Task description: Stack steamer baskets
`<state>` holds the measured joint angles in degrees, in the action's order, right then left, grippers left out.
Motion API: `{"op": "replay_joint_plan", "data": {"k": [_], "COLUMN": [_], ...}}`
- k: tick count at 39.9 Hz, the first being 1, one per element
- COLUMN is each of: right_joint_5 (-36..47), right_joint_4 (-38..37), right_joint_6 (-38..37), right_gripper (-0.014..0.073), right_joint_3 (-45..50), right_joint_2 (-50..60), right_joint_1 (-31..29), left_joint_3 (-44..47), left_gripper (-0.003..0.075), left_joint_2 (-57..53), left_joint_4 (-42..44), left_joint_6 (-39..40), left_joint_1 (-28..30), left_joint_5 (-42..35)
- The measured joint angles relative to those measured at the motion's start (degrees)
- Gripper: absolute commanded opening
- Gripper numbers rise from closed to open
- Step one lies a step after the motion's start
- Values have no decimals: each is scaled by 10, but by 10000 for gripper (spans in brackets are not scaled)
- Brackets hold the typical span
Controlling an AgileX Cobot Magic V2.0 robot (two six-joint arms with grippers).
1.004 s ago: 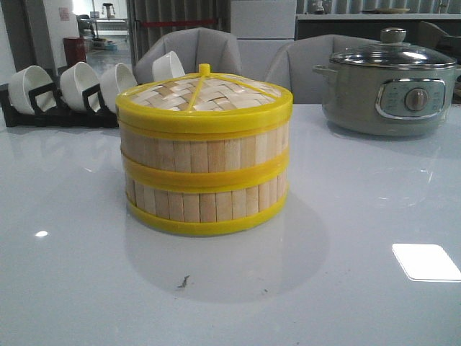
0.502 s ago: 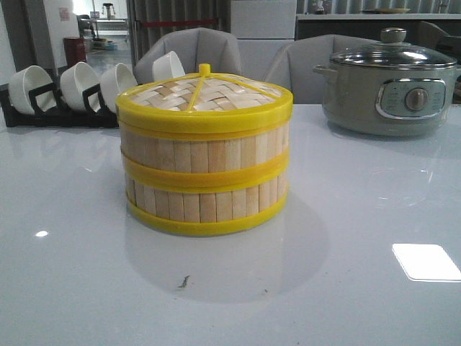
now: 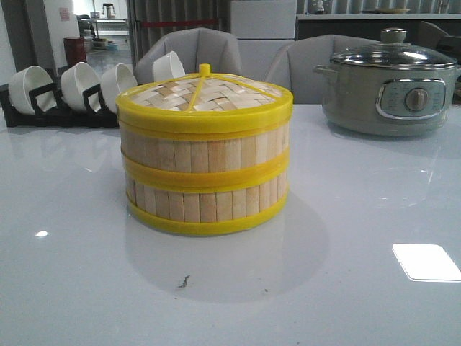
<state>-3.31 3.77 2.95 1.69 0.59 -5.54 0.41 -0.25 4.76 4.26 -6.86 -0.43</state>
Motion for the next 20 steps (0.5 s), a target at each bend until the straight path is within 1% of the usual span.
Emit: {"op": "replay_joint_plan", "data": {"k": [20], "right_joint_5": [-9], "right_joint_4": [0], "right_joint_6": [-1], "right_gripper": [21], "right_joint_3": [0], "right_joint_2": [0], "right_joint_1": [0], "left_joint_3": [0], "left_gripper": [94], "left_joint_2": [0], "left_joint_4": [0], "left_joint_6": [0], "left_joint_1": [0], "left_joint_5": [0]}}
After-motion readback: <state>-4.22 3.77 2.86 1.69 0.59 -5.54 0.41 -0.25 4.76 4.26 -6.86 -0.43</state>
